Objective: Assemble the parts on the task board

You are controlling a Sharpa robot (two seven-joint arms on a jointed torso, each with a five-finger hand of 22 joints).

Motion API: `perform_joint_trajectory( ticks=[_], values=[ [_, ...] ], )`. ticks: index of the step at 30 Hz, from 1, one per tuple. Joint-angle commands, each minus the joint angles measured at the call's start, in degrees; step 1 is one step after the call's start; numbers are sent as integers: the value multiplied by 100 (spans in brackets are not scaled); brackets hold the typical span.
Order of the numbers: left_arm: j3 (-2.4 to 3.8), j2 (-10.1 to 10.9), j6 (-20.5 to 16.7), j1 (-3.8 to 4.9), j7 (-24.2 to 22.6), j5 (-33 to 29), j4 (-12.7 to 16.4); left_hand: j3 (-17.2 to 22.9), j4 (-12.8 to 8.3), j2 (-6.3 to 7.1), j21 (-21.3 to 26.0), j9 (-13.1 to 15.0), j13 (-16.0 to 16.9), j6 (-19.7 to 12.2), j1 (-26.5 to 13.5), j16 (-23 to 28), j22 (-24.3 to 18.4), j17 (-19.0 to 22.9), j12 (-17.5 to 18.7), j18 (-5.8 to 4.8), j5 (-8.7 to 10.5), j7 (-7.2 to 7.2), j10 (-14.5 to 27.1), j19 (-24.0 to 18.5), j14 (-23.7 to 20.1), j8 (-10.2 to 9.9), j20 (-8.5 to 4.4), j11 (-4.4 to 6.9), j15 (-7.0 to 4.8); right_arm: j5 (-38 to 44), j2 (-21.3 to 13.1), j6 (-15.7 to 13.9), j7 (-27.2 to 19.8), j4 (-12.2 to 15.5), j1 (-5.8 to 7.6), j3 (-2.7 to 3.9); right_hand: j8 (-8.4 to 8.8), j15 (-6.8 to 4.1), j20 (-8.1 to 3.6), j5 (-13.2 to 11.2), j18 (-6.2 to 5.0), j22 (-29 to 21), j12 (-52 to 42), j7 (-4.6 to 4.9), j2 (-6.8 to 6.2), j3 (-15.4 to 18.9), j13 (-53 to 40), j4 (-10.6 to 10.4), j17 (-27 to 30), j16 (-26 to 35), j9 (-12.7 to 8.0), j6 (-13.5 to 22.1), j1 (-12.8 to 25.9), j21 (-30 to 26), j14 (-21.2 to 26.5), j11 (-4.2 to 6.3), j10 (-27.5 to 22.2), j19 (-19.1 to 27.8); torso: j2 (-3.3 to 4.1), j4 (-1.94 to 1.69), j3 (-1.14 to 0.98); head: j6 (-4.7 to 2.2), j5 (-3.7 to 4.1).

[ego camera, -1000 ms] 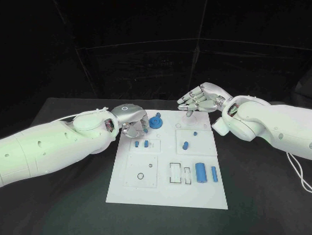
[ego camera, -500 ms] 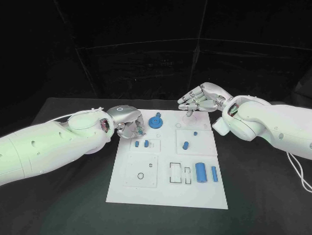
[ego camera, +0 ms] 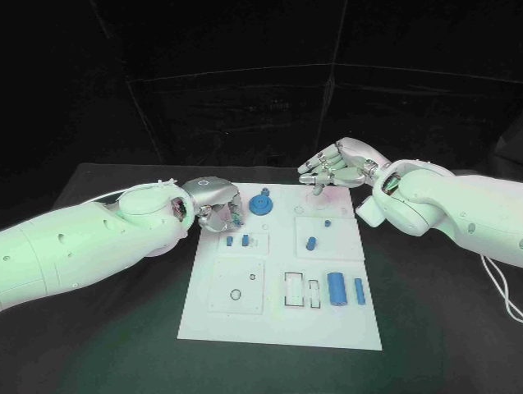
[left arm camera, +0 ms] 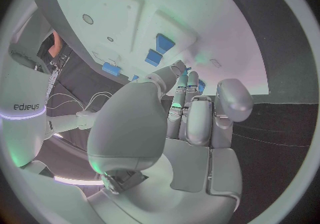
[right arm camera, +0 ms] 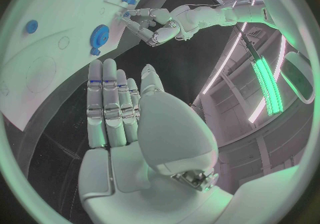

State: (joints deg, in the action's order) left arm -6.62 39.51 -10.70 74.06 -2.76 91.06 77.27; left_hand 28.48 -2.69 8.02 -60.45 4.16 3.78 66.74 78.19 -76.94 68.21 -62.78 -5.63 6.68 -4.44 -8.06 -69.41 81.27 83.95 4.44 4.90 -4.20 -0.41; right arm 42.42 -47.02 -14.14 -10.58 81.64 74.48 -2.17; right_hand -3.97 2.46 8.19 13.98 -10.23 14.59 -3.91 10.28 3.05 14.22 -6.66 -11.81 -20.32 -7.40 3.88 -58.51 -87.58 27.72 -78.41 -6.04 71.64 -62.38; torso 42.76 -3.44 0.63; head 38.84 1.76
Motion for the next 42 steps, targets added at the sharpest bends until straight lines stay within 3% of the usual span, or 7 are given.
perform_joint_trajectory(
  ticks=[1, 26, 42],
  values=[
    [5, -24, 100, 8, 89, -38, -34, 29, 12, 44, 7, -4, 7, 40, -13, 4, -5, 5, 22, -59, -9, 3, -52, 47, 77, -18, 5, 0, -30, 4, 0, 11, -42, 13, 10, 3, -13, -9, 28, 22, -25, -6, 13, -1, 51, 0, 6, 39, 9, 21, 0, 21, -14, -13, -7, -2, -27, -22, -7, -1, 0, 2, 2],
    [5, -213, 213, 8, 218, -36, -205, 32, 17, 49, 28, -5, 8, 38, -23, 12, -18, 19, 33, -56, -8, 1, -56, 41, 73, -23, 6, -1, -30, 4, 4, 8, -39, 22, 10, 3, -13, -8, 29, 19, -24, -10, 13, -1, 51, 5, 10, 38, 10, 27, -1, 22, -6, -19, -8, -3, -28, -25, -1, -1, 1, -2, 1],
    [5, -224, 198, 8, 259, -35, -229, 39, 20, 45, 27, -5, 10, 39, -25, 16, -16, 25, 40, -56, -9, 1, -63, 41, 71, -25, 6, 0, -30, 4, 1, 5, -41, 23, 10, 3, -13, -7, 29, 18, -24, -12, 12, -1, 51, 7, 11, 36, 10, 31, -1, 22, -1, -22, -9, -3, -27, -26, -4, -3, 3, 0, 8]
  ],
)
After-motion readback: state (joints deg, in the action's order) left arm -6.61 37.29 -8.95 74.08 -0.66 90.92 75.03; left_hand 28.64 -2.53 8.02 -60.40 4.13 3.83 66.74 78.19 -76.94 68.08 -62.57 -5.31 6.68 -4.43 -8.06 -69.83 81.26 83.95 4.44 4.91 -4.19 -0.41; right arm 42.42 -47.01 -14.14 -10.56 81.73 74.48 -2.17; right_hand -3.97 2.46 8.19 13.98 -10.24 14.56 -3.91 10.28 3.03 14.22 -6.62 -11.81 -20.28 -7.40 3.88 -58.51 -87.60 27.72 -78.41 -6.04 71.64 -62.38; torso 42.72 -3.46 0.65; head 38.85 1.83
